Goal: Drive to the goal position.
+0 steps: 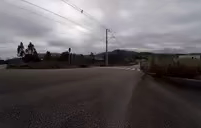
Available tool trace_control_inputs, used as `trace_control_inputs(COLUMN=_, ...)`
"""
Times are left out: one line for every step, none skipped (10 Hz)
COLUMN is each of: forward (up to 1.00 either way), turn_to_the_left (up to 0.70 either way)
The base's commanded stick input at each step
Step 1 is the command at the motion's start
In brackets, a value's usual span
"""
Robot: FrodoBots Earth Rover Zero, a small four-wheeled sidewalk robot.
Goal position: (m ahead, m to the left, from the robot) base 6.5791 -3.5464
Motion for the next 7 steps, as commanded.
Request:
trace_control_inputs(forward=0.00, turn_to_the_left=0.00)
trace_control_inputs(forward=0.00, turn_to_the_left=0.00)
trace_control_inputs(forward=0.00, turn_to_the_left=0.00)
trace_control_inputs(forward=0.45, turn_to_the_left=0.00)
trace_control_inputs(forward=0.70, turn_to_the_left=0.00)
trace_control_inputs(forward=0.70, turn_to_the_left=0.00)
trace_control_inputs(forward=0.70, turn_to_the_left=0.00)
